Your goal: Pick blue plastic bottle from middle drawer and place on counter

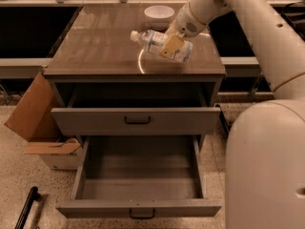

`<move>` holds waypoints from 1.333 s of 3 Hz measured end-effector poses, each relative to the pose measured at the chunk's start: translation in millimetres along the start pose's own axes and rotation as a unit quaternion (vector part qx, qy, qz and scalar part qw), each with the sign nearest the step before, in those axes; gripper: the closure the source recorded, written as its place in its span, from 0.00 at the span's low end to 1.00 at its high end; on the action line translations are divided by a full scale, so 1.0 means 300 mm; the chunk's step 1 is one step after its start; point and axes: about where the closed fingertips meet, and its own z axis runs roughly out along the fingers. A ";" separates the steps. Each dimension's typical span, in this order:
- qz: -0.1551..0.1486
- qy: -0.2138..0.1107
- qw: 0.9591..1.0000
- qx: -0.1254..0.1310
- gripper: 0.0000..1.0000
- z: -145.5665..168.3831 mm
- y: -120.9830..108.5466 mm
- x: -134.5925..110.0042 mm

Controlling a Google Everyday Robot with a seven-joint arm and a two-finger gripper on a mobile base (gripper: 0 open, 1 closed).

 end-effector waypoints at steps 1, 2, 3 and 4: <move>0.009 0.013 1.000 0.001 0.35 0.028 -0.031 0.002; 0.016 0.022 1.000 0.000 0.11 0.050 -0.054 0.003; 0.019 0.019 1.000 0.000 0.00 0.068 -0.069 0.007; 0.013 0.009 1.000 0.008 0.00 0.031 -0.076 0.012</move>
Offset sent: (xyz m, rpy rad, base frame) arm 0.0352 -0.0027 -0.0013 -0.0456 0.0371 -0.0544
